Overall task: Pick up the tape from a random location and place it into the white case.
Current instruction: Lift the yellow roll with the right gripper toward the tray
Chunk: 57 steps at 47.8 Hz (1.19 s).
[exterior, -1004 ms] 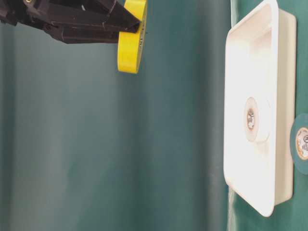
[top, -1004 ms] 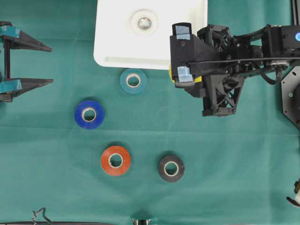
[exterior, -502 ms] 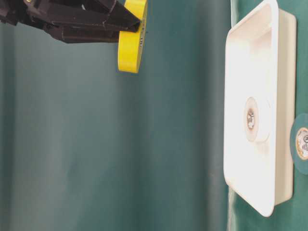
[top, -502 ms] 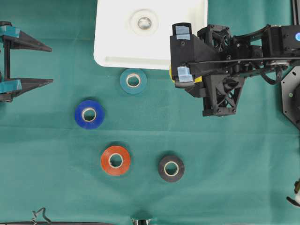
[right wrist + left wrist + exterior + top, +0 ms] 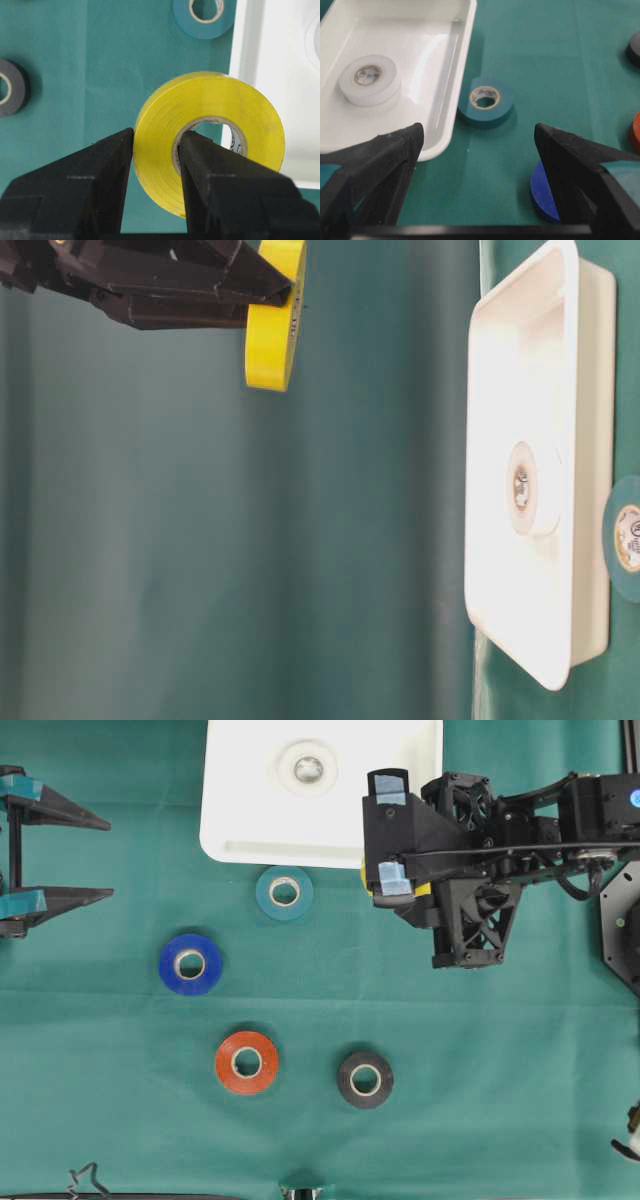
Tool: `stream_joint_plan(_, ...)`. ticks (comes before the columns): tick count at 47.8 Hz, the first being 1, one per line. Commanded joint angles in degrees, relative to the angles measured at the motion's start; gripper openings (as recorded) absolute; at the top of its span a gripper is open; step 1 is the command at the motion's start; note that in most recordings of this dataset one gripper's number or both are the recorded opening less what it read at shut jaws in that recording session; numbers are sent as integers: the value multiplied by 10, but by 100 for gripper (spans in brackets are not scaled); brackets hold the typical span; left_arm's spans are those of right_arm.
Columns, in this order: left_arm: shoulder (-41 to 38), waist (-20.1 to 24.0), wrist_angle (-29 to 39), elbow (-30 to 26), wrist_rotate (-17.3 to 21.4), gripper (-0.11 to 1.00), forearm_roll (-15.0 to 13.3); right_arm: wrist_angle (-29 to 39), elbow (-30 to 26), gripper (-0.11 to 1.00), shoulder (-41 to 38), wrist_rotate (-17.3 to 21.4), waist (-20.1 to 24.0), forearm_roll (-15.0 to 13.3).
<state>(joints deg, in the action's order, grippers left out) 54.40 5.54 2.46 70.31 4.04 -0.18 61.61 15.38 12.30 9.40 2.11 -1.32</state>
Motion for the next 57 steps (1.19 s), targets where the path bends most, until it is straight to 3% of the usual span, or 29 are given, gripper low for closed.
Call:
stream_joint_plan(1,-4,0,-3,-5,0,98,0,-4,-13,31,13,1,2,-4)
stream_joint_plan(11,-4,0,-4,-6,0,98,-1,-4,-12,31,3,1,-11,-34)
stream_joint_plan(23,-4,0,-4,-5,0,98,0,-15,-16,31,-17,-6,-76,-61)
stream_joint_plan(44,-16,0,-6,-5,0,98,0,-62,-20,31,-28,-25,-206,-62)
stream_joint_plan(57,-17,0,-5,-5,0,98,-1,-66,-21,31,-28,-25,-227,-62)
